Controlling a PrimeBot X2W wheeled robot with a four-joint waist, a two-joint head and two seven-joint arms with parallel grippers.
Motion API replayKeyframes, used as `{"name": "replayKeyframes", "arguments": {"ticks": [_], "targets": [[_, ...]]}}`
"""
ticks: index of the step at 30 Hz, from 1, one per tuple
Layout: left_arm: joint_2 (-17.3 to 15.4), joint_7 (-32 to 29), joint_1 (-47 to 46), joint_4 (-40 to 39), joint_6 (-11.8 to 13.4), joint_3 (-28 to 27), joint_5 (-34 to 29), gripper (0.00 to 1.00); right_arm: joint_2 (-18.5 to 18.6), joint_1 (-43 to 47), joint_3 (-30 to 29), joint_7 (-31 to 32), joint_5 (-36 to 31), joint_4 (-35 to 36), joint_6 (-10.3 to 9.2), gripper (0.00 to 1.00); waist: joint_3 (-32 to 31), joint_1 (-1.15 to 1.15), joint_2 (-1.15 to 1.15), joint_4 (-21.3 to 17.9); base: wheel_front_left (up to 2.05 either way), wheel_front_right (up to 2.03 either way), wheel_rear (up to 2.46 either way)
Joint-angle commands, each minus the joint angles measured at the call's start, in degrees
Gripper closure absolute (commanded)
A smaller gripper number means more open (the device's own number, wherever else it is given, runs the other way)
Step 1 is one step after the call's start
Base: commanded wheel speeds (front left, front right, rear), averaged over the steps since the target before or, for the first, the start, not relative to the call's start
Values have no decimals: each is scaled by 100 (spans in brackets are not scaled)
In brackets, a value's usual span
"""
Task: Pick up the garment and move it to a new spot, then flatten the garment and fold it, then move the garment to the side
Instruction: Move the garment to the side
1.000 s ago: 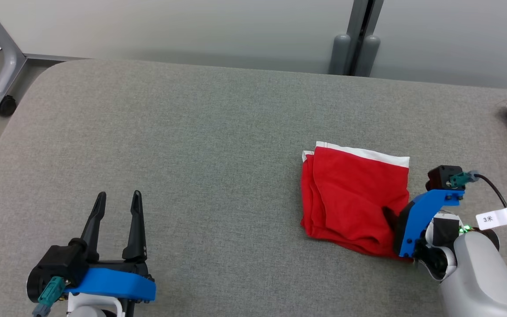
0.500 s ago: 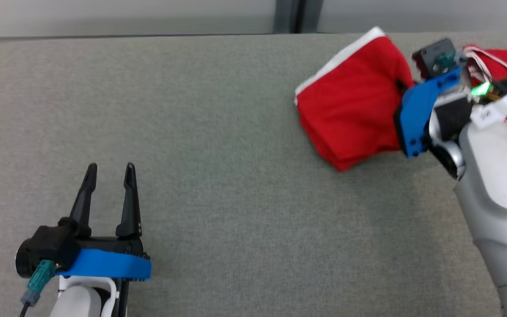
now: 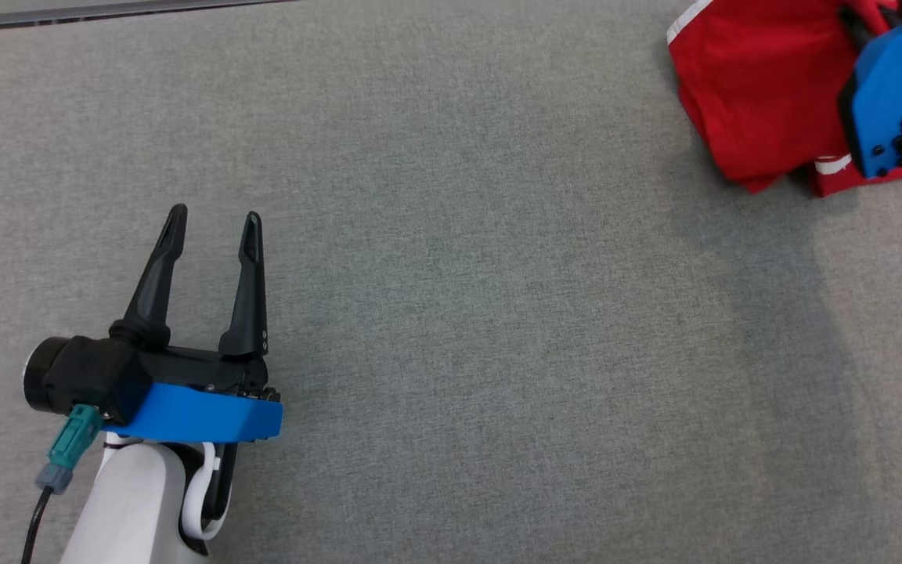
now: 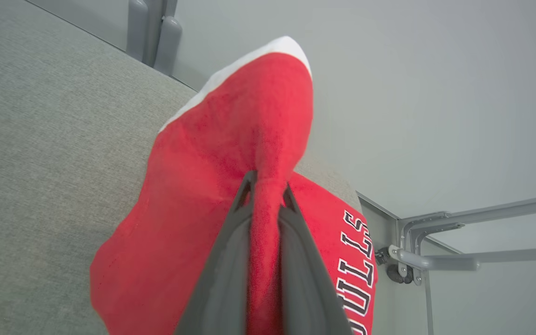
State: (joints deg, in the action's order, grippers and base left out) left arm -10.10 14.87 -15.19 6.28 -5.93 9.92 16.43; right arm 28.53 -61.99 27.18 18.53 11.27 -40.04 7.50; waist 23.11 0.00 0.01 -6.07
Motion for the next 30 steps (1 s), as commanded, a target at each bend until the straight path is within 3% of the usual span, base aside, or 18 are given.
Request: {"name": "replayKeyframes", "arguments": {"ticks": [1,4,5,11,20,21,22,24,30], "targets": [[-63,-33,-150,-69,-18,27,-53,0,203,-164,31,-124,130,-102,-1,100,124,0,-1,-42,0,0,0],[-125,-62,-168,-132,-16,50,-87,0,369,-199,100,-240,225,-210,-1,100,211,0,-1,-83,0,0,0],[-162,-99,-181,-221,-2,53,-93,0,617,-297,125,-392,242,-305,-2,100,319,0,-1,-113,0,0,0],[-266,-274,-314,-473,-6,135,-154,0,1122,-500,76,-1022,-112,-580,-2,100,630,0,-1,-100,0,0,0],[-371,-421,-397,-728,-4,203,-181,0,1270,-517,-134,-1526,-861,-896,-2,100,764,0,-1,-77,0,0,0],[-380,-439,-390,-746,5,197,-177,0,1239,-511,-193,-1557,-943,-916,-2,87,772,0,-1,-83,0,0,0],[-390,-452,-375,-754,16,196,-175,0,1204,-505,-253,-1592,-1051,-926,-2,28,774,0,-1,-88,0,0,0],[-410,-463,-349,-765,26,197,-168,0,1127,-448,-390,-1605,-1188,-985,-2,0,770,0,-1,-100,0,0,0],[-348,-399,-356,-643,38,276,-130,0,929,-242,-828,-1954,-1598,-945,-2,0,590,0,-1,-34,0,0,0]]}}
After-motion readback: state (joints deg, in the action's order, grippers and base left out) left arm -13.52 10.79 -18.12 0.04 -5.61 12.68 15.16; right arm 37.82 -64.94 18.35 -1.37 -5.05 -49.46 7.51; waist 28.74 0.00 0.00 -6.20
